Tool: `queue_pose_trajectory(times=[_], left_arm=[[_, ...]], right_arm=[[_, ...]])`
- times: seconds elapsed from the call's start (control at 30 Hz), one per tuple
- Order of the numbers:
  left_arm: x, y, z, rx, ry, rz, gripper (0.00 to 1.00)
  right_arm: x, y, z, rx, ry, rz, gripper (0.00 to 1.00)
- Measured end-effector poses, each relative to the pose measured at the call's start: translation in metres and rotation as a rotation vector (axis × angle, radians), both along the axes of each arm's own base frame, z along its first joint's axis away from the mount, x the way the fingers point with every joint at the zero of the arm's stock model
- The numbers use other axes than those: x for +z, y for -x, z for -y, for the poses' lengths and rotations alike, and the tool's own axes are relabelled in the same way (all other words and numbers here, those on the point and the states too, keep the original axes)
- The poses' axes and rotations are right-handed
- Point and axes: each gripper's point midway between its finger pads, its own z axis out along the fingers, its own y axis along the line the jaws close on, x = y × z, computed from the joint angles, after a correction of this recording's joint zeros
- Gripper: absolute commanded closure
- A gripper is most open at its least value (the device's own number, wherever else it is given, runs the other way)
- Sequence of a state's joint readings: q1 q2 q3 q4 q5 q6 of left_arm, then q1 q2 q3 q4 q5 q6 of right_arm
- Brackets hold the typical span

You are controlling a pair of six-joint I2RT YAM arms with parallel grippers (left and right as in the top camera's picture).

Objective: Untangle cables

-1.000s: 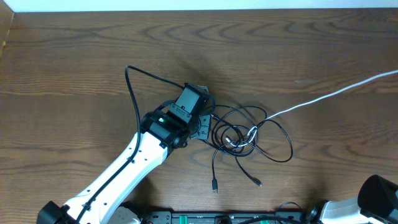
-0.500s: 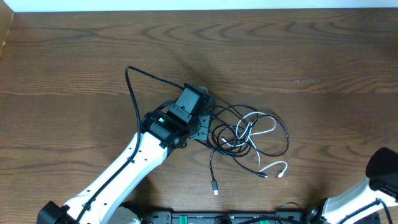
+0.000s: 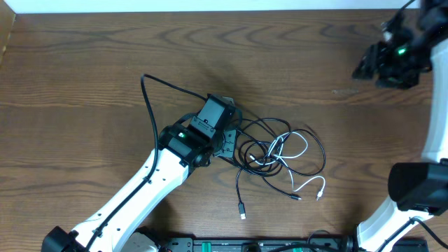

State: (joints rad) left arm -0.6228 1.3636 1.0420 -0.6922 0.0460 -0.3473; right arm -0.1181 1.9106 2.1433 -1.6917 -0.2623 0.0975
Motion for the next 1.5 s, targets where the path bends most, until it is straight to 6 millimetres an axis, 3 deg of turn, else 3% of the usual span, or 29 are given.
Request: queue_pose_trajectory(times=[0.23,0.37,0.53,0.67,0.87,1.1,1.17,1.23,1.5], left_arm=[[0.0,0.0,0.0,0.0,-0.001,-0.001,0.93],[0.0,0.001,-0.001,0.0,-0.002,-0.004,0.92],[0.0,0.001,-0.001,0.0,-0.002,-0.004,0.92],[-0.001,0.001,-0.001,0.0,-0.003,-0.004,0.92],[0.0,0.001,0.0,0.0,-0.002,-0.003,0.93],[-0.001,0.001,-0.001,0.0,-0.003,-0.005,0.93],[-0.001,0.001,-0.001,0.0,-0.003,-0.005,0.93],[-0.001,0.001,-0.001,0.0,-0.003,-0.005,0.93],[-0.001,0.001,-0.001,0.0,-0.005,-0.007,0.93]], right_arm=[[-0.051,0.037,-0.02,0.039,0.126,-0.22,0.44],[-0.064,0.061,-0.036,0.078,0.148,-0.263,0.39],[-0.062,0.054,-0.092,0.195,0.104,-0.074,0.41],[-0.095,0.049,-0.143,0.248,0.06,-0.006,0.46],[-0.135,0.063,-0.19,0.235,0.026,0.007,0.57],[-0.17,0.083,-0.183,0.051,0.087,-0.072,0.59],[-0.18,0.086,-0.179,-0.004,0.094,-0.084,0.71],[-0.188,0.08,-0.182,-0.04,0.073,-0.055,0.98],[-0.184,0.061,-0.187,-0.035,0.037,0.019,0.99]])
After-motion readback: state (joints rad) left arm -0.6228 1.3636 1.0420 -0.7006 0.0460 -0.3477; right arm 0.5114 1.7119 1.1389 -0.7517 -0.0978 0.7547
